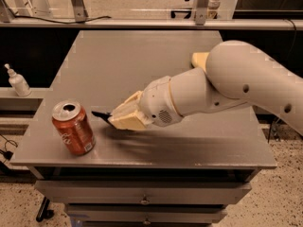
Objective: Move rxbar blueberry near coke can
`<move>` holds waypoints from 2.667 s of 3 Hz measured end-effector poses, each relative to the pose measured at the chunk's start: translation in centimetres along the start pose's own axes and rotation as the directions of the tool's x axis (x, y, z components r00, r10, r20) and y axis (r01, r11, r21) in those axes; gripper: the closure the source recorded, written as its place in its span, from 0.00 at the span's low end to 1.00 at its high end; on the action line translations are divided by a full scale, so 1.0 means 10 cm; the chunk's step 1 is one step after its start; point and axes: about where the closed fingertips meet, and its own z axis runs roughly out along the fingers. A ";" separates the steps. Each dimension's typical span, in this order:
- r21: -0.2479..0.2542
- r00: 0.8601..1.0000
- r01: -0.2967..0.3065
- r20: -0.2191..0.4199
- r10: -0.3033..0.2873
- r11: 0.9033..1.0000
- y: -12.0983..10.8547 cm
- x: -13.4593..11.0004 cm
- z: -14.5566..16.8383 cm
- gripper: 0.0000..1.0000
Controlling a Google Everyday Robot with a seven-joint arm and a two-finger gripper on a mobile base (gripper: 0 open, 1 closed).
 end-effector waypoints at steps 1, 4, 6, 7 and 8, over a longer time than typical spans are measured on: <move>-0.019 1.000 0.005 0.005 -0.005 1.000 0.05 -0.05 0.02 0.14; 0.057 0.994 0.109 0.011 -0.110 0.992 -0.34 -0.17 -0.10 0.00; 0.265 0.918 0.380 0.009 -0.397 0.886 -1.57 -0.62 -0.45 0.00; 0.348 0.870 0.459 0.007 -0.492 0.817 -2.00 -0.86 -0.56 0.00; 0.355 0.865 0.465 0.011 -0.501 0.811 -2.01 -0.92 -0.59 0.00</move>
Offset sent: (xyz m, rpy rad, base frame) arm -0.0085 0.0055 0.0069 0.0165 0.0160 0.0324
